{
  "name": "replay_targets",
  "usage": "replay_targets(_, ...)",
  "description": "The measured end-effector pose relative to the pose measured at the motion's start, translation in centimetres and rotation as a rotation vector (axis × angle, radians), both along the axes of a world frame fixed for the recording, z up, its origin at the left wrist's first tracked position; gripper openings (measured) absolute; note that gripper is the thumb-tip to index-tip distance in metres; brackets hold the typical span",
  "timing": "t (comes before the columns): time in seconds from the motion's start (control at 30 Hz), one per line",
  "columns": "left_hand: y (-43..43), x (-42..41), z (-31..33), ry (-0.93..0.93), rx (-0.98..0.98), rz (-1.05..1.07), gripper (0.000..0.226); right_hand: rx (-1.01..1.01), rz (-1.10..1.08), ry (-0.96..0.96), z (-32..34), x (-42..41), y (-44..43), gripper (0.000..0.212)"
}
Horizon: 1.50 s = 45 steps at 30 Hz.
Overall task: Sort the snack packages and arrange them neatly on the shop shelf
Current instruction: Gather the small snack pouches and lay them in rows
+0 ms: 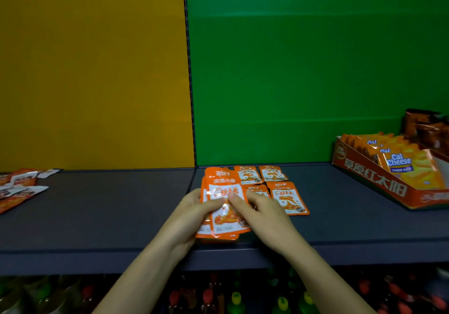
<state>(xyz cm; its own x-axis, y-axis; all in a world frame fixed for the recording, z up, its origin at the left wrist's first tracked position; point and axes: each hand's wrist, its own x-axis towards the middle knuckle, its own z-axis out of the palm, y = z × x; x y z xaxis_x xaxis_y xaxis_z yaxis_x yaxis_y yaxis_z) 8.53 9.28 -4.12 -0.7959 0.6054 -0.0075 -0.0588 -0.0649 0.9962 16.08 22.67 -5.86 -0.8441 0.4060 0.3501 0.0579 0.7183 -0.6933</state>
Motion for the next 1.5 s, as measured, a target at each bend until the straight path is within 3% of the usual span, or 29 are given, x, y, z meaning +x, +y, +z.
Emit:
replay_targets(0.1, 1.5, 1.0, 0.2, 0.014, 0.017, -0.047, 0.020, -0.007, -0.051, 0.055, 0.0, 0.7, 1.3, 0.038)
replay_targets(0.2, 2.8, 1.7, 0.5, -0.006, 0.004, -0.093, 0.011, -0.149, -0.081, 0.083, 0.0, 2.4, 3.8, 0.037)
replay_targets(0.37, 5.0, 1.7, -0.4, 0.287, -0.191, -0.030, 0.010, -0.188, -0.225, 0.056, -0.4, 5.7, 7.4, 0.034)
replay_targets(0.57, 6.9, 0.6, -1.1, 0.590, -0.456, 0.056, 0.036, -0.020, -0.356, -0.089, -1.6, 7.0, 8.3, 0.040)
replay_targets(0.73, 7.5, -0.4, -1.2, 0.746, -0.656, 0.102, 0.032, 0.142, -0.407, -0.170, -1.9, 6.8, 8.7, 0.040)
replay_targets(0.9, 7.7, -0.7, -1.2, 0.866, -0.833, 0.129, 0.046, 0.210, -0.453, -0.211, -2.2, 6.0, 8.9, 0.039)
replay_targets(1.07, 7.8, -0.8, -1.7, 1.025, -0.901, 0.163, 0.042, 0.220, -0.470, -0.198, -2.2, 5.6, 8.8, 0.039)
replay_targets(1.2, 7.1, -0.7, -1.6, 1.122, -0.767, 0.331, 0.031, 0.273, -0.504, -0.147, -1.6, 5.3, 8.5, 0.033)
replay_targets(1.33, 4.5, -2.4, -1.0, 1.203, -0.626, 0.459, 0.019, 0.427, -0.350, 0.028, 0.3, 3.2, 6.4, 0.017)
replay_targets(1.5, -1.5, -6.0, -0.7, 1.152, -0.656, 0.564, 0.013, 0.423, 0.004, 0.070, 2.5, -2.0, 1.6, 0.012)
